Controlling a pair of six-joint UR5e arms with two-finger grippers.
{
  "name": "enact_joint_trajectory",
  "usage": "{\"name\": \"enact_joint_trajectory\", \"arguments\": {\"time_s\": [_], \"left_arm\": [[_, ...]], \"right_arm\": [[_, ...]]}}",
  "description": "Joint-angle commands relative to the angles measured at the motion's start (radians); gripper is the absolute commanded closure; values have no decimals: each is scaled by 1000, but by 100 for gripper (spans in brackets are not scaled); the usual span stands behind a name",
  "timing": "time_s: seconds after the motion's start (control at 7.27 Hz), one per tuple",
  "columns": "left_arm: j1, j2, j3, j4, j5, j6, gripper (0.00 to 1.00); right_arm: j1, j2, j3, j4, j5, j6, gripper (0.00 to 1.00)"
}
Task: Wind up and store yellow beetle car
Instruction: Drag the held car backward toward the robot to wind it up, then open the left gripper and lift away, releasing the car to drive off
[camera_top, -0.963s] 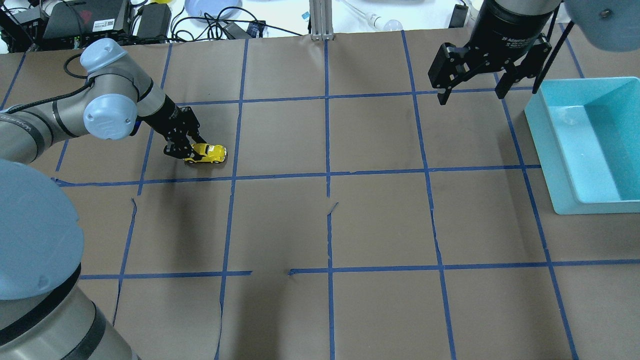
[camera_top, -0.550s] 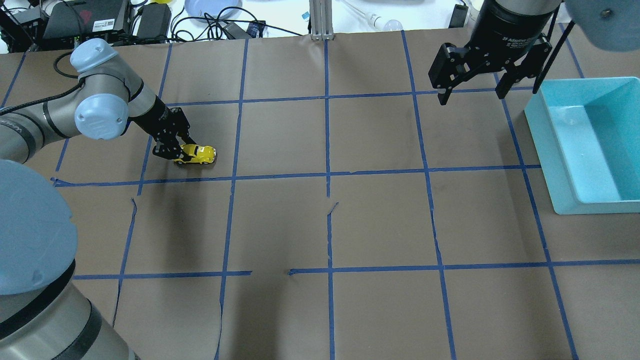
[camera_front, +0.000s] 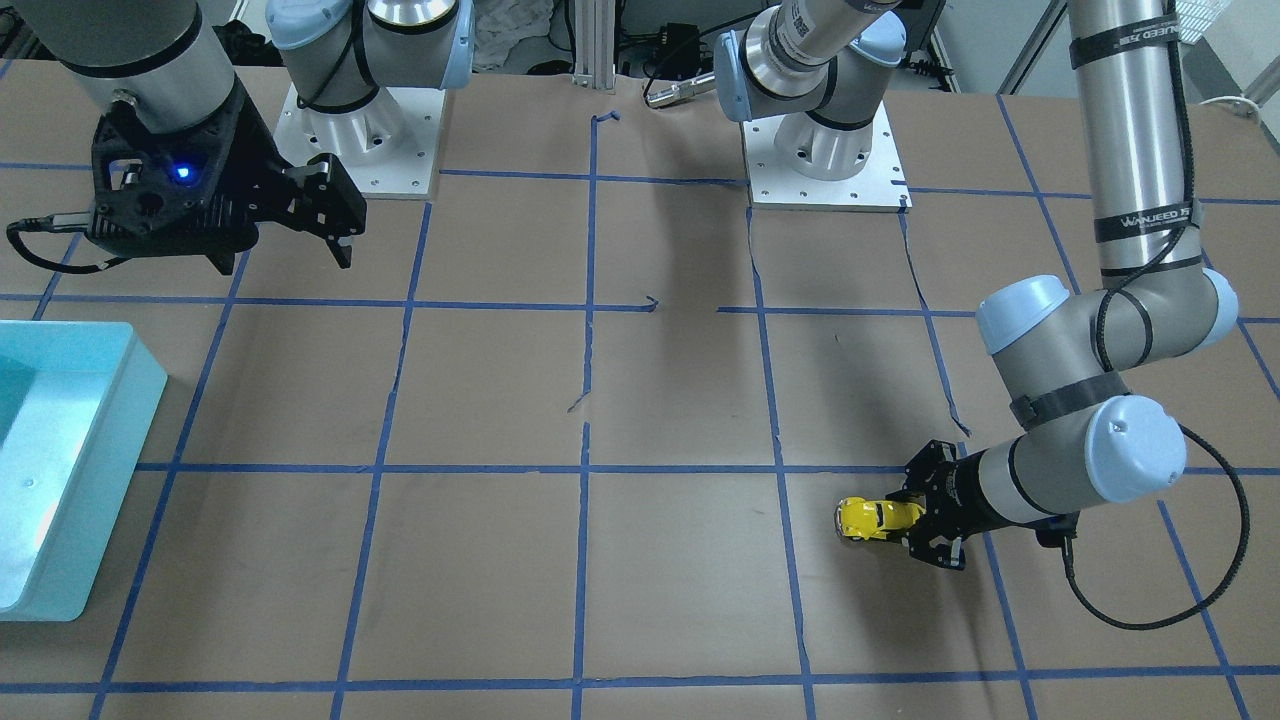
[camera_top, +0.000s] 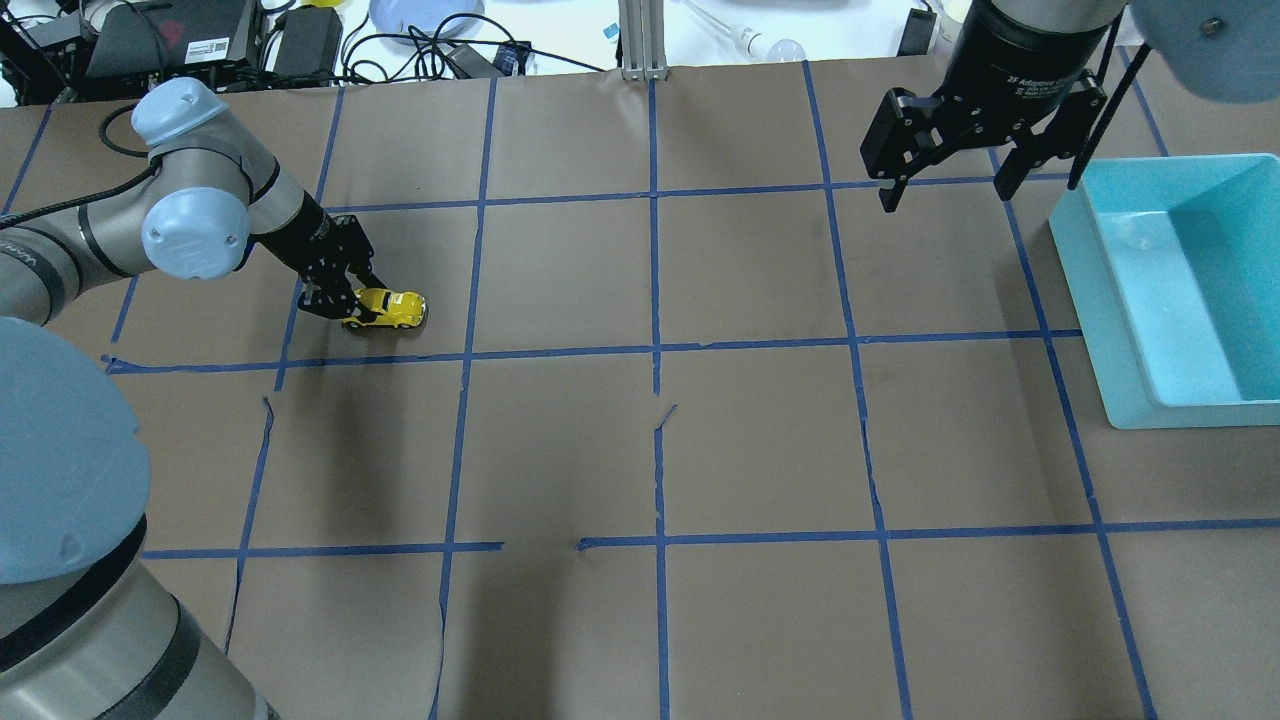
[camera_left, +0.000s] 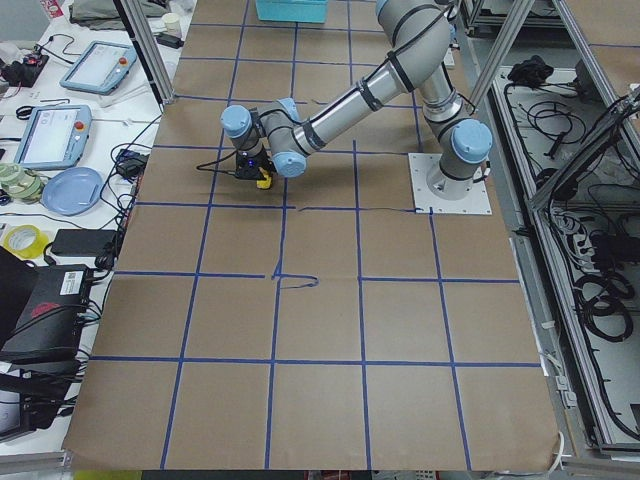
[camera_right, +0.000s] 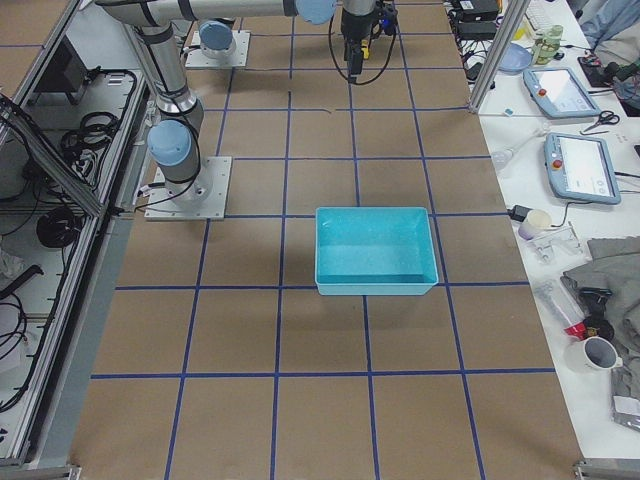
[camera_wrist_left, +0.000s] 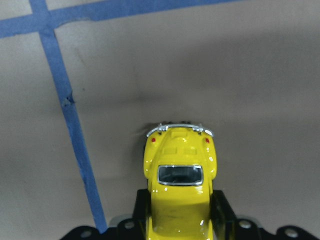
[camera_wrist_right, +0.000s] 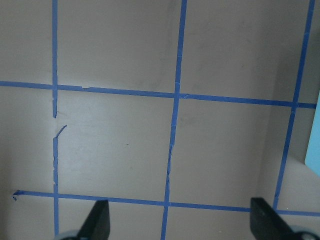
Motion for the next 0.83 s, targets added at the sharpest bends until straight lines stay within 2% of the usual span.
{"name": "enact_joint_trajectory", "arguments": {"time_s": [0.0, 0.14, 0.41, 0.55, 0.69], "left_arm": [[0, 2, -5, 10, 4, -68, 15], [0, 6, -1, 10, 4, -70, 8], [-13, 53, 4, 7, 6, -61, 7], [-23, 85, 5, 2, 47, -49, 8], [-31, 123, 27, -1, 70, 64, 7]], "right_arm": [[0, 1, 0, 1, 0, 2, 0], [0, 1, 3, 1, 0, 2, 0], [0, -1, 5, 1, 0, 2, 0], [0, -2, 5, -1, 0, 2, 0], [0, -2, 5, 1, 0, 3, 0]]}}
